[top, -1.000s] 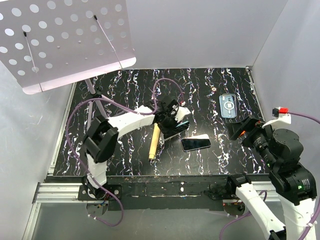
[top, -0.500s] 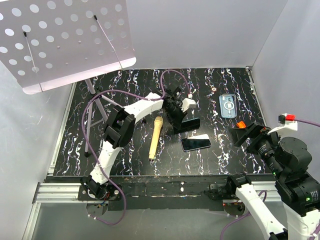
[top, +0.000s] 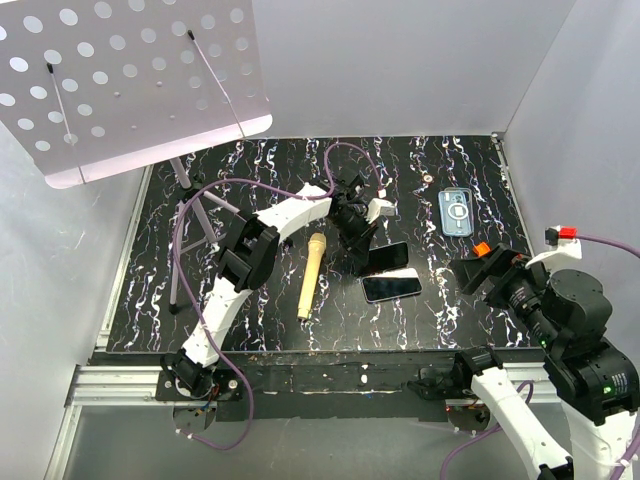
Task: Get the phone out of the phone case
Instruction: Place the phone at the center of the board.
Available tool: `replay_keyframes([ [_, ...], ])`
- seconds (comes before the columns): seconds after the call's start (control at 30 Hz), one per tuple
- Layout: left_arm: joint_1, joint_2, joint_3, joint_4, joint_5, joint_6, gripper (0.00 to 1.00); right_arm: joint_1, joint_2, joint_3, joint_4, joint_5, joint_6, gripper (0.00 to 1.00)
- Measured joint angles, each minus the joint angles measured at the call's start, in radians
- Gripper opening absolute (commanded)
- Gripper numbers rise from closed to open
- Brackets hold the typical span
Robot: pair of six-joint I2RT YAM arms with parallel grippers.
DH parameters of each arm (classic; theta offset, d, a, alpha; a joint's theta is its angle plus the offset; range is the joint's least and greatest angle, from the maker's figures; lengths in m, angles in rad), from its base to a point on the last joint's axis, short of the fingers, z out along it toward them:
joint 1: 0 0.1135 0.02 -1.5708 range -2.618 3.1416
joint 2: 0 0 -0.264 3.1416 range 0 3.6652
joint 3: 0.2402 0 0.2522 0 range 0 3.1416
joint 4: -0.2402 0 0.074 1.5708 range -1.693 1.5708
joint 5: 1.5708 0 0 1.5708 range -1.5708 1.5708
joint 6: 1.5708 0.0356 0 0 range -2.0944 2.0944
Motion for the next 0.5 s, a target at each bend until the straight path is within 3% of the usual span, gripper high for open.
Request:
replay_keyframes([
  [0.37,-0.002,0.0,-0.021,0.045,-0.021,-0.099,0.13,0.0,0.0,-0.045,0.023,-0.041,0.027,0.96],
  [0.5,-0.002,0.0,-0.029,0.068,-0.031,-0.119,0.23,0.0,0.0,-0.061,0.031,-0.051,0.037,0.96],
])
